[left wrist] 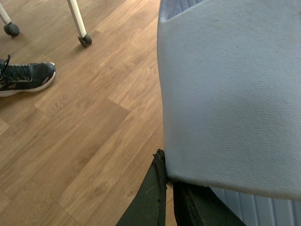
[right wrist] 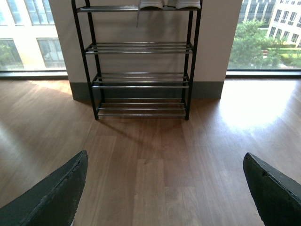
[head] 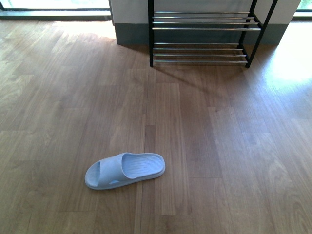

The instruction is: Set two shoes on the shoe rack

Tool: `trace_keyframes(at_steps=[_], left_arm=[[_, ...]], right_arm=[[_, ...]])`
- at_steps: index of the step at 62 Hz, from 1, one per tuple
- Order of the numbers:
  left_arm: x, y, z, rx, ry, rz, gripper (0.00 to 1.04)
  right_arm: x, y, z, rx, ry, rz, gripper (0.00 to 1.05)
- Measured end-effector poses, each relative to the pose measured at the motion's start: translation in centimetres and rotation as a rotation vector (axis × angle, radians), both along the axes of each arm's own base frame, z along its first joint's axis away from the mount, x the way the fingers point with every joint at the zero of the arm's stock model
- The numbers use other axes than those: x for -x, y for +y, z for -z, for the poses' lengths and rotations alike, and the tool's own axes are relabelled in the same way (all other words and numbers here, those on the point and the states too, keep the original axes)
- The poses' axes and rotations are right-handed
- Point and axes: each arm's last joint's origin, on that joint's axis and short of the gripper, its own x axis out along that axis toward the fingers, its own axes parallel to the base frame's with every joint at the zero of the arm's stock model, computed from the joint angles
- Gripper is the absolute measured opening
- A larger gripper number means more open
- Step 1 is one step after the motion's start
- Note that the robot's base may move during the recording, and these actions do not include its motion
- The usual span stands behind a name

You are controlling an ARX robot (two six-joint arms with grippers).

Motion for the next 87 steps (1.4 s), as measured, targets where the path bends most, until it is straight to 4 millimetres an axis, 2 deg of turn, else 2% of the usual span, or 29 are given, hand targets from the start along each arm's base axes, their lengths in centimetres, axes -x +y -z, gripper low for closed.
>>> trace_keyframes(at_steps=[40,47,57,62,65,71,74,77,82,87], left_arm=[[0.0,0.0,0.0,-0.001,0.003,-0.002,0.02],[0.0,0.0,0.0,-0.001,0.003,-0.002,0.02],[0.0,0.0,0.0,-0.001,0.003,-0.002,0.02],[0.0,0.0,0.0,-0.001,0.003,-0.002,0.02],[0.0,0.0,0.0,-0.001,0.003,-0.002,0.02],[0.0,0.0,0.0,-0.001,0.003,-0.002,0.02],[0.0,0.0,0.0,-0.001,0.003,-0.002,0.02],[0.0,0.0,0.0,-0.001,0.003,-0.002,0.02],[0.0,0.0,0.0,-0.001,0.003,-0.002,0.02],[0.0,0.0,0.0,-0.001,0.003,-0.002,0.02]], right_arm=[[0.0,0.0,0.0,0.000,0.000,-0.003,0.96],[-0.3,0.0,0.5,0.073,0.079,-0.148,0.96],[-2.8,0.7,0.6,0.219,0.130,-0.222,0.96],[-5.1,1.4,0.6,0.307,0.152,-0.274,0.96],[-7.2,2.0,0.9,0.379,0.176,-0.330,0.96],[-11.6,2.5,3.1,0.508,0.265,-0.379,0.96],[-13.3,2.6,5.0,0.543,0.348,-0.416,0.96],[-15.0,2.7,8.0,0.578,0.450,-0.479,0.96],[-15.9,2.7,12.7,0.614,0.595,-0.578,0.96],[-14.9,2.8,17.7,0.584,0.795,-0.772,0.96]])
